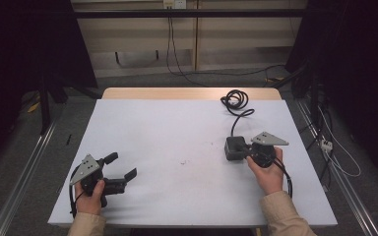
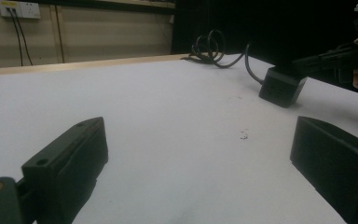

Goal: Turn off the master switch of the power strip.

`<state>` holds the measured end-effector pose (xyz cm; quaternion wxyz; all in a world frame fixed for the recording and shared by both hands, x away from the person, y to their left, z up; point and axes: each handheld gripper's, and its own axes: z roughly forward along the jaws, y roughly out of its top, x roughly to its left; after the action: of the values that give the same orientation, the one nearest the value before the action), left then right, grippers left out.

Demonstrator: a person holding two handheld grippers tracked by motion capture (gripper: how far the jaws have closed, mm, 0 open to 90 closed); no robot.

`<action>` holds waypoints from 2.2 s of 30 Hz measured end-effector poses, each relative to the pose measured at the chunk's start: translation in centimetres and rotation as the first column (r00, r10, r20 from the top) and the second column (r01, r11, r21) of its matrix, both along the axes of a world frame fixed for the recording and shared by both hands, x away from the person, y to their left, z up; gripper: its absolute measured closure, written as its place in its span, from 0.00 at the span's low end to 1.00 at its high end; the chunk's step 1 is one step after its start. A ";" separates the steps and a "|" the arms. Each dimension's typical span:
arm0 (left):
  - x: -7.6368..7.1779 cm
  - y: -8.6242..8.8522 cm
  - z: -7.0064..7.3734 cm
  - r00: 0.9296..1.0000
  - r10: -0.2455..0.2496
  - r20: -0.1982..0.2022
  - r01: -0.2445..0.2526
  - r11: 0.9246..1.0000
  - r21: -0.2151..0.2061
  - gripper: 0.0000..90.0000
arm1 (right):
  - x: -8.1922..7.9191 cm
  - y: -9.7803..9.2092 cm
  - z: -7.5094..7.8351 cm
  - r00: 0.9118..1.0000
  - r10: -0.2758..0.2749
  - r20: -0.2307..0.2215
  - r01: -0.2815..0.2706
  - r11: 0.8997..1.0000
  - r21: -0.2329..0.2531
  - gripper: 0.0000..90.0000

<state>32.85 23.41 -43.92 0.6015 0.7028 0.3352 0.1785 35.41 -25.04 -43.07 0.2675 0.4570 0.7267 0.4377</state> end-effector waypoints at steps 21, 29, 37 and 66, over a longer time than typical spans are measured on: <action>0.1 0.2 0.0 1.000 0.007 0.000 -0.007 1.000 -0.003 0.04 | 0.0 -0.2 -0.1 1.000 0.004 -0.001 -0.004 1.000 0.027 1.00; 0.1 0.2 0.0 1.000 0.006 0.000 -0.006 1.000 -0.001 0.04 | 0.0 -0.3 -0.2 1.000 0.003 0.006 -0.003 0.999 0.033 1.00; 0.1 0.2 0.0 1.000 0.007 -0.002 -0.007 1.000 0.001 0.04 | 0.0 -0.3 -0.2 1.000 0.002 0.005 -0.003 0.999 0.038 1.00; 0.1 0.2 0.0 1.000 0.009 -0.001 -0.009 1.000 0.000 0.04 | -0.1 -0.3 0.1 1.000 0.005 0.023 -0.005 1.000 0.021 1.00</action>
<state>32.95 23.63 -43.88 0.6006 0.7012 0.3389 0.1808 35.35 -25.30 -42.94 0.2700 0.4527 0.7202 0.4510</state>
